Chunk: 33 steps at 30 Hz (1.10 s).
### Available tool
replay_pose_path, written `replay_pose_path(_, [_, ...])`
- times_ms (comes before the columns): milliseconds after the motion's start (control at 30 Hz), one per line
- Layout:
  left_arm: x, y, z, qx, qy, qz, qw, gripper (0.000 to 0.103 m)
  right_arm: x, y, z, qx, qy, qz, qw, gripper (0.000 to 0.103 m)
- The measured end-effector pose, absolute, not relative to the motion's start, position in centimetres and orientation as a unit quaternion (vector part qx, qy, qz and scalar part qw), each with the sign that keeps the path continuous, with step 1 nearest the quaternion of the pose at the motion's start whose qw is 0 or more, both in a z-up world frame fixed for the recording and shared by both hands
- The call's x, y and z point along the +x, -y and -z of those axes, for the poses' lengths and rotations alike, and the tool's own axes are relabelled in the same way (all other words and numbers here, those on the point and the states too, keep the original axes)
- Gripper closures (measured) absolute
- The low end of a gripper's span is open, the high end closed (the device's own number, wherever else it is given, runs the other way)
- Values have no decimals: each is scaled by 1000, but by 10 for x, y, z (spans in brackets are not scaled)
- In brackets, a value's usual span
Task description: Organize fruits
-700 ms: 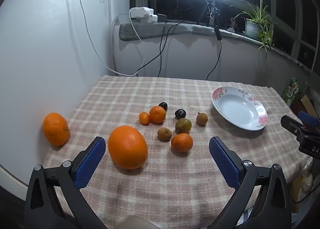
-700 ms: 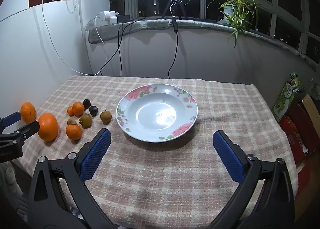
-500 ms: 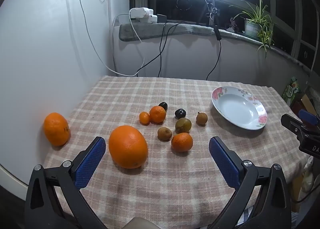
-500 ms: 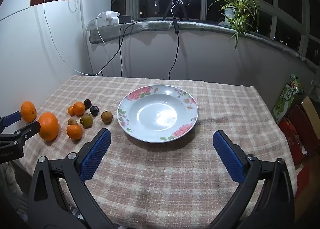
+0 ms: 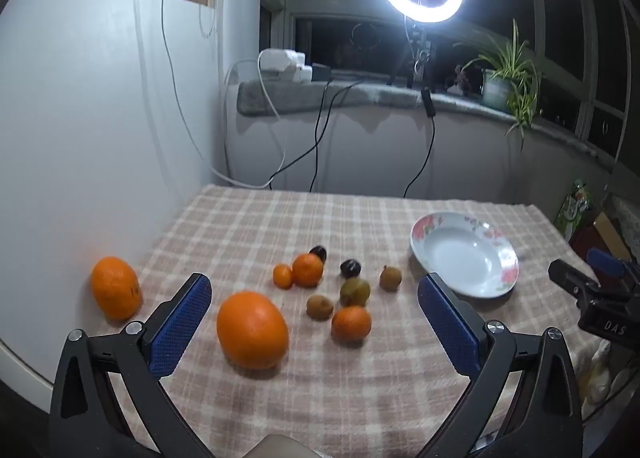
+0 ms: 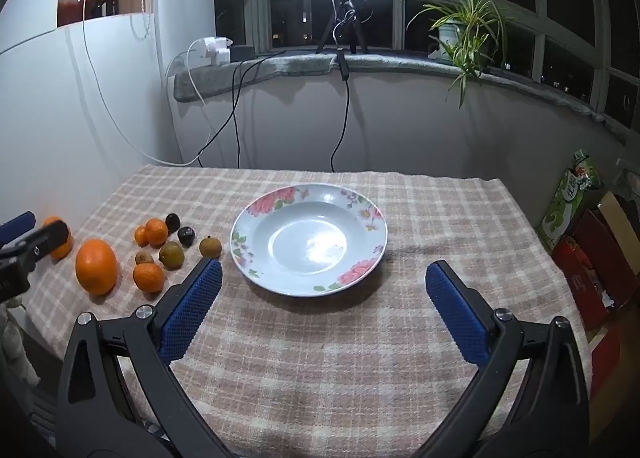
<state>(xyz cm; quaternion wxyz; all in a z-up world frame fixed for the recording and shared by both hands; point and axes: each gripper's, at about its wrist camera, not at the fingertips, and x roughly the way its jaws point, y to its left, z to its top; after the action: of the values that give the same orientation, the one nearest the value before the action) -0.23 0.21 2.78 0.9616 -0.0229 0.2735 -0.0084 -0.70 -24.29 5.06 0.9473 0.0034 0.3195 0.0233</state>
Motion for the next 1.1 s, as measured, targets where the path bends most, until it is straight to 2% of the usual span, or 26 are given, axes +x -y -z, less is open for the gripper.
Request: replay_pose_path(1100, [-9,6,-31,-22,-270,14,962,0,-7,241,-57,9,-309,-25,951,0])
